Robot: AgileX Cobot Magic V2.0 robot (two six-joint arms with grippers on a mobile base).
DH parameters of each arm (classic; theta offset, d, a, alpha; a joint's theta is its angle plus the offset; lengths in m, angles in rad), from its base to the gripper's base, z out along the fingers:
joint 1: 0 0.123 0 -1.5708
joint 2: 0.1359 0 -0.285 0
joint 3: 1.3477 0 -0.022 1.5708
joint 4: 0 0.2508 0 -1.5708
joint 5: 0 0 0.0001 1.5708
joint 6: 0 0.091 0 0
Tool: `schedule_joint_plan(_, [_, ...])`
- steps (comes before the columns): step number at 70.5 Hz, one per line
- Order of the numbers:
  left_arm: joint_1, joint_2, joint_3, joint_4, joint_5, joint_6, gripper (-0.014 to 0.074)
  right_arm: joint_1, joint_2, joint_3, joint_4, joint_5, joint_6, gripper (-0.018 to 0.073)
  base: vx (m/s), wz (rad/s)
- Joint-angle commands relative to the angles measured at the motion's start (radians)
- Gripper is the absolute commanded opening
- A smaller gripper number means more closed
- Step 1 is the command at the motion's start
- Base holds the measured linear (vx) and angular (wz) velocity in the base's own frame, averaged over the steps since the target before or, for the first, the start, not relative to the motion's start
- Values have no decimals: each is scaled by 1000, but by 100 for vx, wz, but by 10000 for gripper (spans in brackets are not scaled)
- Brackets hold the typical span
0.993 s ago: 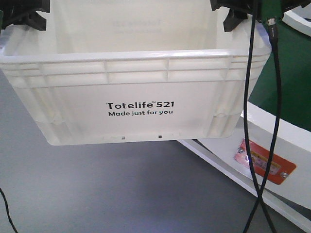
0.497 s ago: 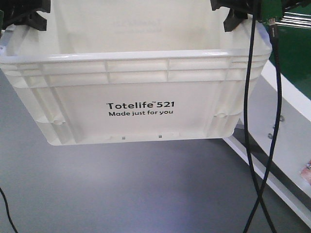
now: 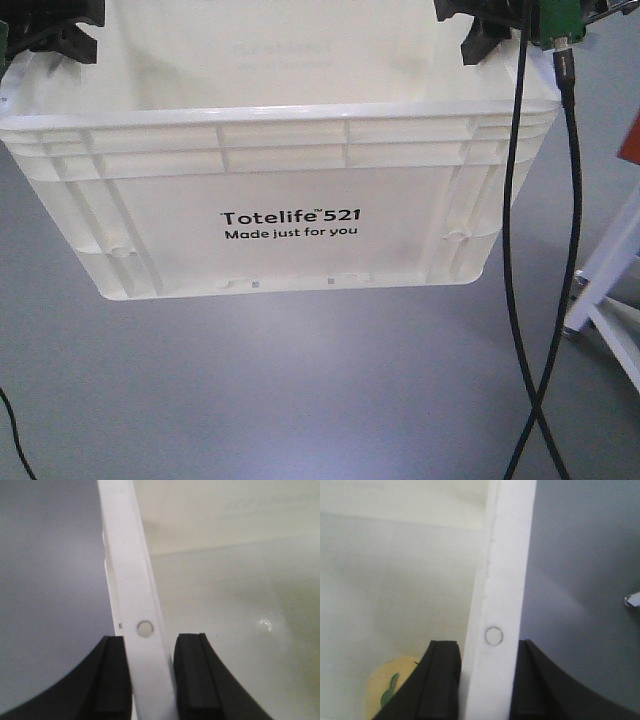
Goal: Place moving items into box and shelve
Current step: 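Hold the tote raised with both grippers while the base drives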
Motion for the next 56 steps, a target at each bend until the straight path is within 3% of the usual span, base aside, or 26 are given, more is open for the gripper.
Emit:
schedule_joint_plan(1, [-5, -50, -37, -8, -114, 27, -17, -5, -68, -42, -9, -77, -16, -12, 3, 76])
schedule_joint_plan(56, [-5, -51, -37, -8, -108, 27, -17, -5, -68, -42, -9, -78, -16, -12, 13, 73])
